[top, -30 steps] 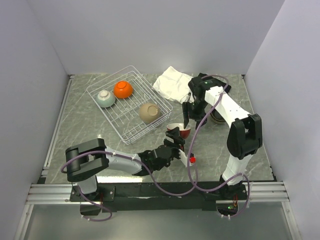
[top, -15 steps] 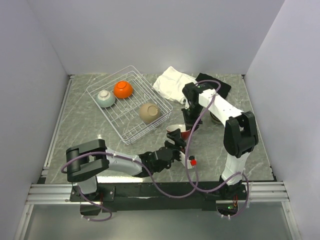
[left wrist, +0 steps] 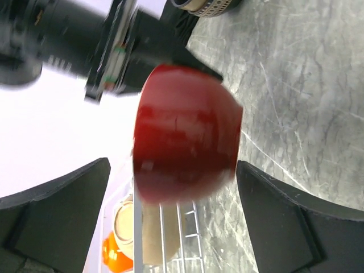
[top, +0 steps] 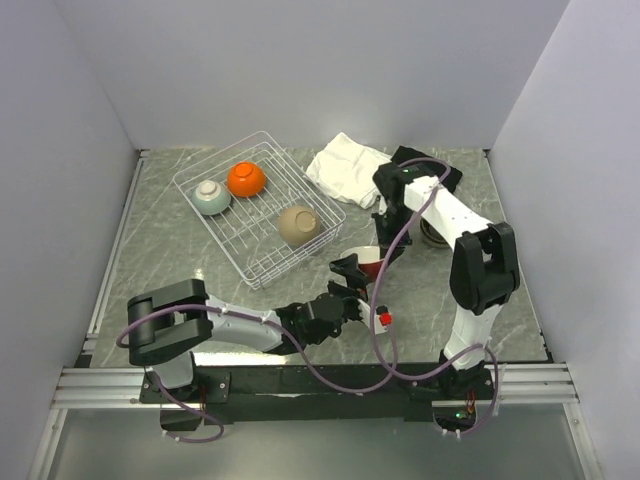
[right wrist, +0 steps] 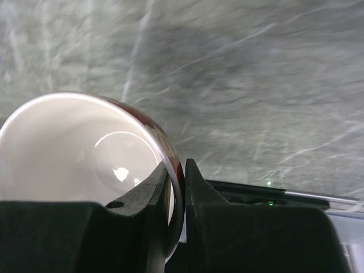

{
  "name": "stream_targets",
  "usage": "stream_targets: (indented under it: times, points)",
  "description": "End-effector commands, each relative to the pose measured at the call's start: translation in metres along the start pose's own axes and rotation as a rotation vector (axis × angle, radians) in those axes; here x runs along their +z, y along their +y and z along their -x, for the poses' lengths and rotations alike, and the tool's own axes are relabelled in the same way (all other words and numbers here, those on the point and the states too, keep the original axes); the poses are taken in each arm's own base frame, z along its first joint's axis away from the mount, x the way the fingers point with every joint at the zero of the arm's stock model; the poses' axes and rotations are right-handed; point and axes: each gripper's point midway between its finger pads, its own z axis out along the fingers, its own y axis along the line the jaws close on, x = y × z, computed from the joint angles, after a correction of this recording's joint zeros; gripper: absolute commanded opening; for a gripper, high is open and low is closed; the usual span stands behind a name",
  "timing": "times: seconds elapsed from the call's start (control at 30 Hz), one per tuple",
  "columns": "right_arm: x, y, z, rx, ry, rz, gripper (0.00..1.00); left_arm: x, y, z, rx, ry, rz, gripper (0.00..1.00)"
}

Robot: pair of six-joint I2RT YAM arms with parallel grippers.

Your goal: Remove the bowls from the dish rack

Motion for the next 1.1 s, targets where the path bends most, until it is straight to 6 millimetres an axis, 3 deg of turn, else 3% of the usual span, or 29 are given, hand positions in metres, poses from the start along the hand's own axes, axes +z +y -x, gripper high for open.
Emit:
stream_targets:
  times: [0.0,0.2,0.33,0.4,0.47,0.5,0.53,0.57,0.6,0.63,0.67,0.73,0.8,0.87,1.07]
  points:
    - [-0.025,-0.025,0.02,0.074,-0.126,-0.01,0.0,-0.006,0.026,0.015,-0.176,-0.026,0.055,0.99]
    - [-0.042,-0.067,0.046,0.232,-0.287,-0.032,0.0,-0.008,0.019,0.027,-0.353,-0.057,-0.03,0.99]
    - [-0.05,-0.073,0.059,0.312,-0.411,-0.017,0.0,-0.01,0.015,0.031,-0.496,-0.07,-0.118,0.99]
    - [-0.045,-0.076,0.066,0.34,-0.465,-0.016,0.0,-0.011,0.025,0.035,-0.594,-0.094,-0.142,0.99]
    - [-0.053,-0.075,0.077,0.375,-0.561,0.011,0.0,-0.013,0.036,0.029,-0.653,-0.087,-0.155,0.99]
    - [-0.046,-0.079,0.075,0.39,-0.572,-0.003,0.0,-0.014,0.042,0.032,-0.71,-0.096,-0.158,0.99]
    - [-0.052,-0.079,0.077,0.41,-0.617,0.012,0.0,-0.017,0.044,0.036,-0.736,-0.121,-0.196,0.99]
    - [-0.057,-0.077,0.087,0.417,-0.675,0.031,0.0,-0.019,0.053,0.028,-0.77,-0.109,-0.197,1.0]
    - [-0.051,-0.079,0.086,0.428,-0.686,0.03,0.0,-0.02,0.06,0.03,-0.835,-0.114,-0.205,0.99]
    - [-0.061,-0.078,0.094,0.437,-0.751,0.059,0.0,-0.023,0.063,0.034,-0.87,-0.136,-0.238,0.99]
    - [-0.061,-0.077,0.095,0.437,-0.769,0.067,0.0,-0.025,0.08,0.027,-0.915,-0.142,-0.212,0.99]
    - [-0.063,-0.077,0.101,0.447,-0.821,0.083,0.0,-0.031,0.089,0.028,-1.041,-0.169,-0.249,0.99]
    - [-0.056,-0.08,0.101,0.46,-0.841,0.083,0.0,-0.035,0.106,0.015,-1.14,-0.156,-0.235,0.99]
    - [-0.061,-0.078,0.109,0.464,-0.901,0.104,0.0,-0.037,0.116,0.004,-1.194,-0.135,-0.232,0.99]
    - [-0.052,-0.066,0.121,0.419,-0.968,0.085,0.0,-0.046,0.139,-0.026,-1.416,-0.072,-0.207,0.99]
